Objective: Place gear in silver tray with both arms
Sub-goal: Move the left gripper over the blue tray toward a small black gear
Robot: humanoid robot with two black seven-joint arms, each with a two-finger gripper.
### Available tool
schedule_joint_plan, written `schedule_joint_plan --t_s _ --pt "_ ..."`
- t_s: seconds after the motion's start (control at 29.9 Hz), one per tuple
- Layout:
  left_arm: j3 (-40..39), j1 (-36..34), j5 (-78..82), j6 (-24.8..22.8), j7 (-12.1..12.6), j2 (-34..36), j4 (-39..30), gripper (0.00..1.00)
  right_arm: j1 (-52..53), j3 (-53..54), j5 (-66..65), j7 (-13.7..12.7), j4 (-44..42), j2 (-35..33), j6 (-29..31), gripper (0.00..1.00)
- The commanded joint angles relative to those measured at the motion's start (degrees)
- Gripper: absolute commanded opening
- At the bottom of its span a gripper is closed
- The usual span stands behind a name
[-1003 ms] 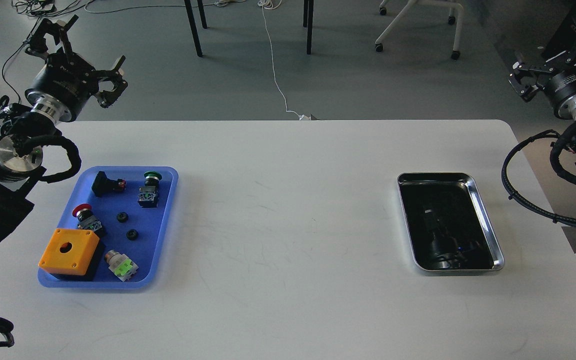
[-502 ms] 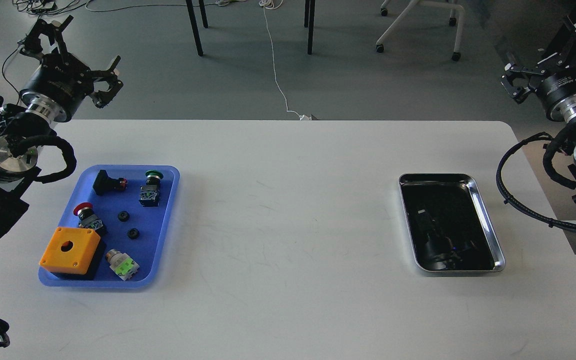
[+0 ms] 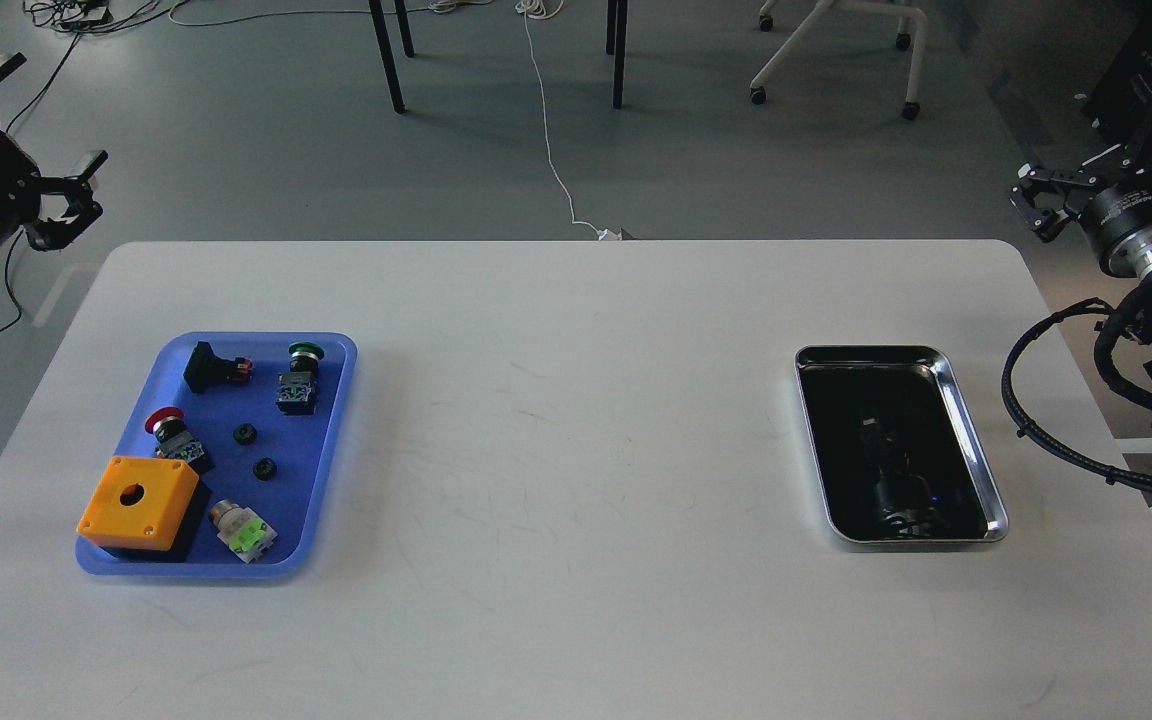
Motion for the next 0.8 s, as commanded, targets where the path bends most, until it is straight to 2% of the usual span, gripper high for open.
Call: schedule_joint_plan --t_s 0.0,0.27,0.4,0.57,0.64,0.7,0.77 --pt "0.1 0.1 12.2 0.0 -1.3 4.7 -7.8 0.98 -0.6 0.0 0.0 0.0 1.6 -0.1 0.0 0.99" --pt "-1.5 -0.6 40.4 0.0 -1.4 9.8 -15.1 0.98 -0.6 -0.4 -0.1 0.0 1.9 -0.1 0.0 0.99" --pt "-1.5 -0.7 51.0 0.0 -1.4 10.3 -18.4 0.98 -0.5 -0.4 -0.1 0.0 2.1 -0.1 0.0 0.99" --pt "-1.3 -0.7 63.5 0.0 -1.5 11.3 -27.0 0.97 -0.4 -0.4 -0.1 0.0 2.6 -0.2 0.0 0.99" --pt "-0.9 -0.6 71.2 0.0 -2.6 11.3 -29.4 0.96 -0.4 -0.4 -0.2 0.0 2.6 -0.3 0.0 0.99" --pt "-0.6 -0.4 79.3 0.0 -5.0 10.8 -30.8 0.94 -0.4 -0.5 -0.2 -0.1 2.6 -0.9 0.0 0.99" --pt "-0.6 -0.1 87.7 1.7 -5.4 10.3 -31.4 0.89 -0.5 -0.8 -0.2 -0.1 2.7 -1.5 0.0 0.99"
